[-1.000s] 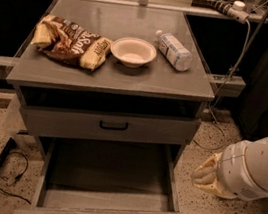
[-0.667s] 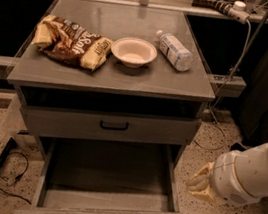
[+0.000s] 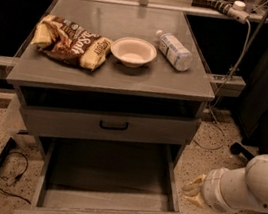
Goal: Close middle drawer
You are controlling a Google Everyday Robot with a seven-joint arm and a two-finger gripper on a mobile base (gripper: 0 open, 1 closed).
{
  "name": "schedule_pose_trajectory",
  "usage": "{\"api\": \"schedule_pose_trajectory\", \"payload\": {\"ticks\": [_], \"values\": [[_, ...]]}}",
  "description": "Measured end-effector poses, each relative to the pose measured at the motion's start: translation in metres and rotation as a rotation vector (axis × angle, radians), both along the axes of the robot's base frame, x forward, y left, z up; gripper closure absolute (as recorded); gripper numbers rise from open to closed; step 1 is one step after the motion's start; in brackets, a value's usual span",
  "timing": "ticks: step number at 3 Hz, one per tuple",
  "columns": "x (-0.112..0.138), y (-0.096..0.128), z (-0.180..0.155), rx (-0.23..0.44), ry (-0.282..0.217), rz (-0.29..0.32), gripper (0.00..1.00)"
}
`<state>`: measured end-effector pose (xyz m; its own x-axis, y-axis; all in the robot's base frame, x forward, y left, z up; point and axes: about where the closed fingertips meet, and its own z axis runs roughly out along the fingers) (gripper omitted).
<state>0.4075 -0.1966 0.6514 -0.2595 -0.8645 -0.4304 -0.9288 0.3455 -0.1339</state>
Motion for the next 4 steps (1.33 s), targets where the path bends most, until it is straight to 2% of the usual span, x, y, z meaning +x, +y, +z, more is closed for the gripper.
{"api": "schedule_pose_trajectory", "payload": {"ticks": [1, 2, 3, 4], "values": [[0.027, -0.017, -0.039, 0.0, -0.068, -0.068, 1.0], [0.027, -0.017, -0.039, 0.0, -0.068, -0.068, 1.0], [0.013, -0.011, -0.064, 0.0, -0.025, -0.056, 1.0], [-0.011, 0.008, -0.102, 0.031, 0.033, -0.035, 1.0]]}}
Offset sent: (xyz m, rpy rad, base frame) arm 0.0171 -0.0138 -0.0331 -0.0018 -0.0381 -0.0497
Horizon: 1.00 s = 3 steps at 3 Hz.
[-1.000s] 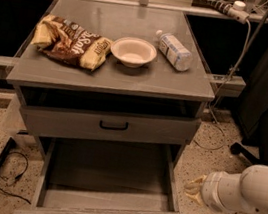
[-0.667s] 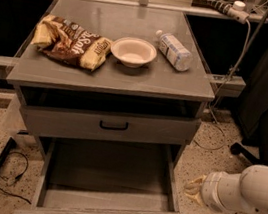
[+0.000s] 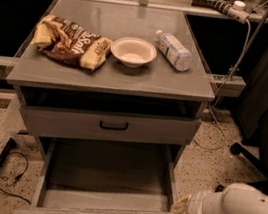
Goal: Close middle drawer
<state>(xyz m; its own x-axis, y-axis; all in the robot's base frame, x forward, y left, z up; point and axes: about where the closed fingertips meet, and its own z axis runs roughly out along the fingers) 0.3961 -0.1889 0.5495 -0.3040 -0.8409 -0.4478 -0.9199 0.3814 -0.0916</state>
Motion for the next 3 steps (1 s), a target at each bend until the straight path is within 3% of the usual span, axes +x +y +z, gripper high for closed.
{"api": "schedule_pose_trajectory", "payload": {"ticks": [1, 3], "values": [[-0.017, 0.018, -0.03, 0.024, 0.024, 0.021, 1.0], [-0.025, 0.039, -0.095, 0.06, 0.003, 0.024, 1.0]]}}
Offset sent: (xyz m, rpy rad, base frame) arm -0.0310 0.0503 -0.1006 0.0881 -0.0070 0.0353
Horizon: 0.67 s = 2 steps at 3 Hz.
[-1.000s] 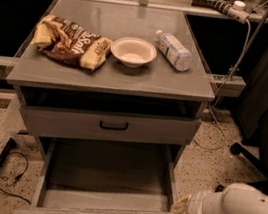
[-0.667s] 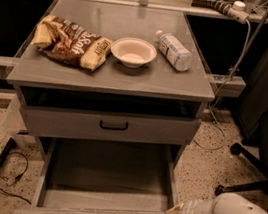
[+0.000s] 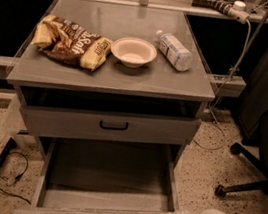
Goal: Close middle drawer
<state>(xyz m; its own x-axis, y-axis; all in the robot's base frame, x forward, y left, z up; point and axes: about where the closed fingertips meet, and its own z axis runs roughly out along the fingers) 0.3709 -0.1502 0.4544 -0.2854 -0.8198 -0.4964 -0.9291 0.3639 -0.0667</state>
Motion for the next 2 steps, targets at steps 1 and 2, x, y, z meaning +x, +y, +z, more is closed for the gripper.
{"api": "schedule_pose_trajectory", "payload": {"ticks": [1, 2], "values": [[0.0024, 0.0012, -0.0294, -0.01, -0.003, -0.018, 1.0], [0.0055, 0.0016, -0.0295, -0.01, -0.013, -0.021, 0.81]]}}
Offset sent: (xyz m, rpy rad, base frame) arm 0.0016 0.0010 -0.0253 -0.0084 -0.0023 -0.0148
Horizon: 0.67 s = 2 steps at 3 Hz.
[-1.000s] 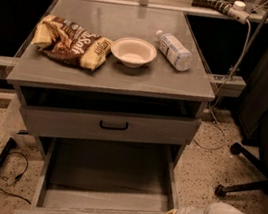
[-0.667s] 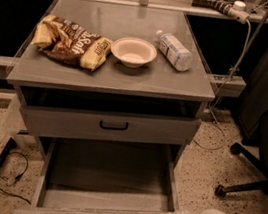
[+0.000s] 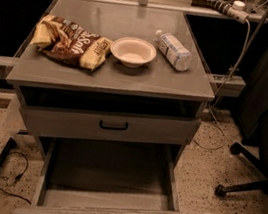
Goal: Close middle drawer
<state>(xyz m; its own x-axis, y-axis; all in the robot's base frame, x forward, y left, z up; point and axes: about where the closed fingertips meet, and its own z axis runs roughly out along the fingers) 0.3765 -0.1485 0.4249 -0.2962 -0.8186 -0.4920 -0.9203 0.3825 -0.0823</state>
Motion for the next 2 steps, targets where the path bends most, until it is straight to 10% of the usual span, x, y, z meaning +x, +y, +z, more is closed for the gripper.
{"api": "schedule_pose_trajectory", "payload": {"ticks": [2], "values": [[0.0, 0.0, 0.0, 0.0, 0.0, 0.0, 0.34]]}}
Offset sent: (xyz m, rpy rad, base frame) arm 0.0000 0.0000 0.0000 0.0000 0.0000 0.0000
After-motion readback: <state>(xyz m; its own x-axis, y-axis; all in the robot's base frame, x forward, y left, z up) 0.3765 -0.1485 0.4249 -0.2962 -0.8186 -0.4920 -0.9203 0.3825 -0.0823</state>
